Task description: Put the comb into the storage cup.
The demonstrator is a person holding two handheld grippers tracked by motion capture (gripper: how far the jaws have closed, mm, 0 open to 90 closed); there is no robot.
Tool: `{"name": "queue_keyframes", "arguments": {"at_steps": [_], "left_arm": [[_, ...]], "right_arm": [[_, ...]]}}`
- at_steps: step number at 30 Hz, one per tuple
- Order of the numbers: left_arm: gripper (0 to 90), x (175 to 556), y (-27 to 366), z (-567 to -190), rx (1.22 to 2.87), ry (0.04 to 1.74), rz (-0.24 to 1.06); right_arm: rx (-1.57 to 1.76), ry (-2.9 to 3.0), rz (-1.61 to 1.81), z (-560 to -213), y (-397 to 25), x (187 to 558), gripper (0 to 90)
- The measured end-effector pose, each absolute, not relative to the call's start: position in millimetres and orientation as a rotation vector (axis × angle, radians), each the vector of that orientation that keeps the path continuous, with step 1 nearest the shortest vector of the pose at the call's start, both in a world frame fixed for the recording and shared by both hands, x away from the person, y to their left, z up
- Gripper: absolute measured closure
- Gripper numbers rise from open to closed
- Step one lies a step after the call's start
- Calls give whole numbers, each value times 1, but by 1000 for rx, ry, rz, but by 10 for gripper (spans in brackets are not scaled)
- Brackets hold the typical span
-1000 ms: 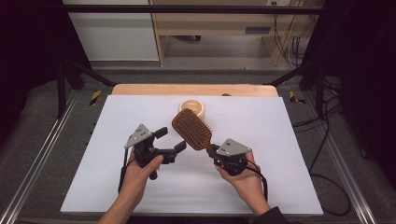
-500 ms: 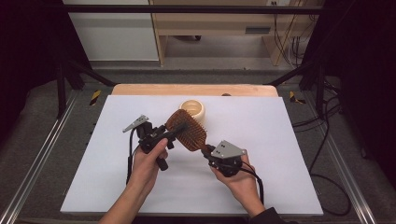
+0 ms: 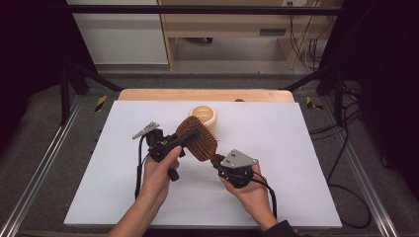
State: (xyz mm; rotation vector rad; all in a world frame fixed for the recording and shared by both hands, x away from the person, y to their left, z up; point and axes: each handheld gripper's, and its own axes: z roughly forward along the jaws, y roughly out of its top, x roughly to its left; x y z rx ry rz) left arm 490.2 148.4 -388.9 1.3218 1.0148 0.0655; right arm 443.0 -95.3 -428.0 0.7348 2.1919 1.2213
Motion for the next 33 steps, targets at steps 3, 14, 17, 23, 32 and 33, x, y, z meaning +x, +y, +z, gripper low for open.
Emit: {"name": "queue_keyframes", "arguments": {"at_steps": [3, 14, 17, 23, 32, 33], "left_arm": [[502, 488, 145, -384, 1328, 1011, 79], [520, 484, 134, -373, 1373, 966, 145], [521, 486, 134, -371, 1358, 966, 150], [520, 486, 138, -365, 1348, 965, 185], [520, 484, 147, -354, 1332, 960, 223], [520, 484, 147, -352, 1327, 959, 228]], "right_arm": [[744, 2190, 1235, -429, -95, 444, 723], [786, 2189, 1300, -430, -99, 447, 627], [801, 2176, 1303, -429, -101, 446, 499], [858, 2138, 1317, -426, -113, 442, 242], [895, 2029, 1291, -427, -142, 440, 102], [901, 2019, 1287, -427, -144, 439, 102]]}}
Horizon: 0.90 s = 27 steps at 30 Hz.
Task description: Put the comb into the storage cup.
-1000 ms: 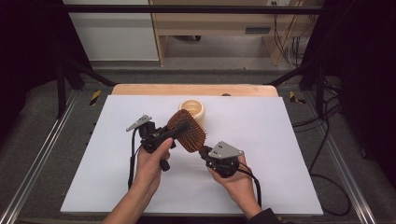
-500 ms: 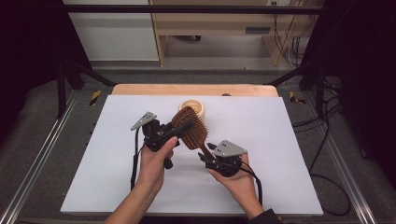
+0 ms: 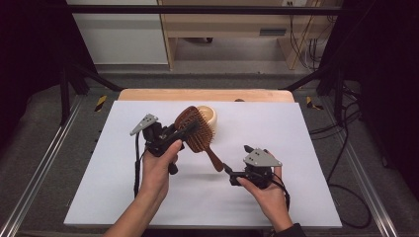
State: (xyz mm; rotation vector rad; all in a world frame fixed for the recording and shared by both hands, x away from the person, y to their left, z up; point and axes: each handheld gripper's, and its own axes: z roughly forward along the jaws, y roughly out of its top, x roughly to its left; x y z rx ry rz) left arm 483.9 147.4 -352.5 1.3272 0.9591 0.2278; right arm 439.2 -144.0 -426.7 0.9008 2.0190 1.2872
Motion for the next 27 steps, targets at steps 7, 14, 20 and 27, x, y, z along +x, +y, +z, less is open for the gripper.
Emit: {"name": "queue_keyframes", "arguments": {"at_steps": [7, 14, 20, 27], "left_arm": [[522, 484, 146, -344, 1336, 935, 264], [521, 485, 145, -332, 1338, 925, 280], [521, 487, 146, -320, 1342, 918, 303], [521, 491, 143, -306, 1346, 903, 329]], "right_arm": [[938, 1974, 1259, -425, -160, 439, 99], [989, 1982, 1213, -426, -173, 438, 91], [1056, 1972, 1196, -431, -191, 433, 83], [1111, 1927, 1258, -436, -201, 434, 65]]}}
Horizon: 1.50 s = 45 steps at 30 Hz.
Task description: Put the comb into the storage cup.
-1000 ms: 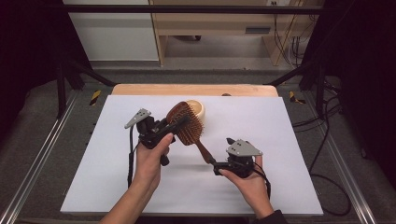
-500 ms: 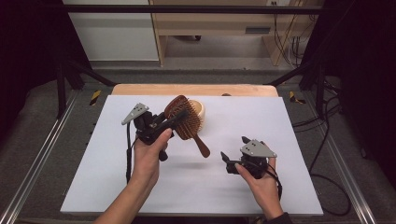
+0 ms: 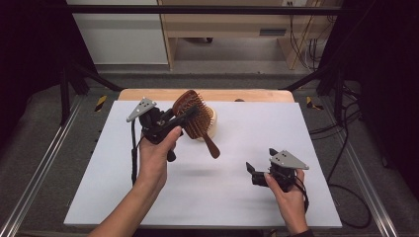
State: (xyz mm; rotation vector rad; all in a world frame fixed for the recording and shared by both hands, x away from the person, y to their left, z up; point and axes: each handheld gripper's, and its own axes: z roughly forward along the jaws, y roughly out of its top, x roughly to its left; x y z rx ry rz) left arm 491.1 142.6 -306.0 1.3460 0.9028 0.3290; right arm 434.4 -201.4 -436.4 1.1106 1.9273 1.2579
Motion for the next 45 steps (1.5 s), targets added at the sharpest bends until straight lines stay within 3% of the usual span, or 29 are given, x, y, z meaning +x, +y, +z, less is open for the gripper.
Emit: {"name": "queue_keyframes", "arguments": {"at_steps": [45], "left_arm": [[520, 548, 123, -265, 1258, 919, 432]], "right_arm": [[1098, 1915, 1311, -437, -203, 438, 48]]}}
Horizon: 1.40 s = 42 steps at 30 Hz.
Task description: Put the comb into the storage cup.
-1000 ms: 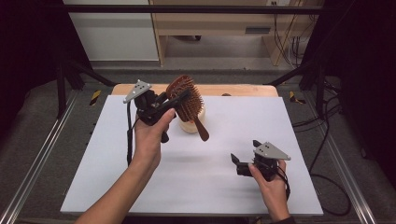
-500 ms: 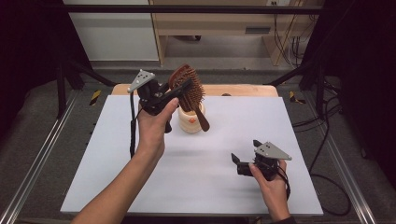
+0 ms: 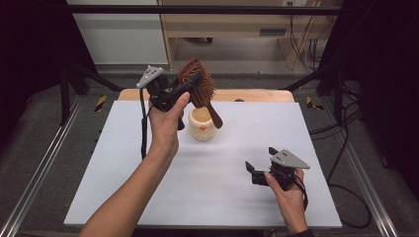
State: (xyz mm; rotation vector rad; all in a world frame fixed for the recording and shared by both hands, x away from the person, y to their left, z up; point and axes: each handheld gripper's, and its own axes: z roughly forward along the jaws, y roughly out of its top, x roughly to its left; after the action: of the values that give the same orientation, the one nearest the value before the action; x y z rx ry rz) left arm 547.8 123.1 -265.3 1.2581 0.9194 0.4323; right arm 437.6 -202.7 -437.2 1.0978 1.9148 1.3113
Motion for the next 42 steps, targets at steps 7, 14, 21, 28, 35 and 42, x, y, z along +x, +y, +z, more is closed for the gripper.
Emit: {"name": "queue_keyframes", "arguments": {"at_steps": [7, 14, 21, 28, 35, 42], "left_arm": [[521, 556, 121, -264, 1241, 926, 444], [520, 563, 124, -262, 1226, 934, 478], [520, 565, 128, -263, 1221, 946, 494], [520, 566, 129, -263, 1220, 945, 500], [520, 566, 129, -263, 1220, 947, 507], [519, 568, 132, -264, 1214, 951, 516]], "right_arm": [[1105, 1904, 1318, -437, -206, 438, 48], [1099, 1900, 1321, -437, -207, 438, 48], [1104, 1897, 1323, -437, -208, 438, 48], [1104, 1894, 1325, -437, -208, 438, 48], [1105, 1894, 1327, -437, -208, 438, 47], [1106, 1894, 1326, -438, -208, 438, 47]]}}
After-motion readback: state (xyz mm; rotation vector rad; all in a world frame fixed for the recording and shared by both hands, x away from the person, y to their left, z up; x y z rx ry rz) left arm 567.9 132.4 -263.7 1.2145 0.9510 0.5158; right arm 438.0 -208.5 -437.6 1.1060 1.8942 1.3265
